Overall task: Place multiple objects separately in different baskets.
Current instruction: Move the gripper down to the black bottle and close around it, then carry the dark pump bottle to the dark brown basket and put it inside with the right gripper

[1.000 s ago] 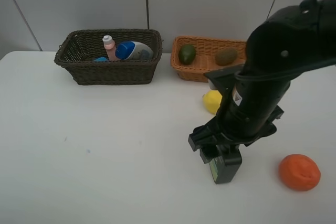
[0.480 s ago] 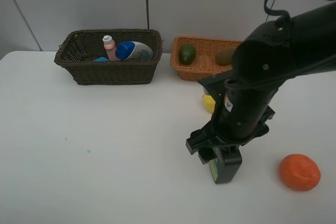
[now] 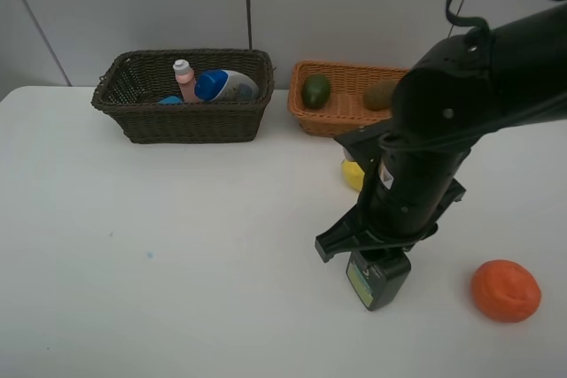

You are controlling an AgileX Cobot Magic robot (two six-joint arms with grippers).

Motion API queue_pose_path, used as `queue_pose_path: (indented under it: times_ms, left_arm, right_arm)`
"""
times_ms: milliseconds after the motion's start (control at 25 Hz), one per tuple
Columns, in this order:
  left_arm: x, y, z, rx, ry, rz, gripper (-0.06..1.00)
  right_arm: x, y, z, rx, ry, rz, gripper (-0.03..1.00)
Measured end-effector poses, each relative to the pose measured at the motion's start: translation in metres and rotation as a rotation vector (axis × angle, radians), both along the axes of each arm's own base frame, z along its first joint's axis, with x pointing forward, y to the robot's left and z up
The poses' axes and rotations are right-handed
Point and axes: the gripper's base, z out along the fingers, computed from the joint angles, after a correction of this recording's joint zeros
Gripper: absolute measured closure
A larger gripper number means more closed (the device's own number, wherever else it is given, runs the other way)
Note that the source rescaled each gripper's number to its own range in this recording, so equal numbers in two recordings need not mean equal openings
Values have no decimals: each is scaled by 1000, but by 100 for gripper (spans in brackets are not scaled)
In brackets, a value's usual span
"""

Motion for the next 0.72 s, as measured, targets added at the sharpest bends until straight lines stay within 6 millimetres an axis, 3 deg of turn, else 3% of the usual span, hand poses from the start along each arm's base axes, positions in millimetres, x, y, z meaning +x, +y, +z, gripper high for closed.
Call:
queue_pose_path:
  times_ms: [320,480,720]
  left_arm:
    - [0,0,0,0,0,0,-5]
    - [0,0,0,0,0,0,-5]
    - [0,0,0,0,0,0,-5]
  right_arm:
    - [-2,-3,8,-31,19,-5,88]
    - [8,7,52,57,-72,19,88]
    - [40,40,126,285,-346,117,88]
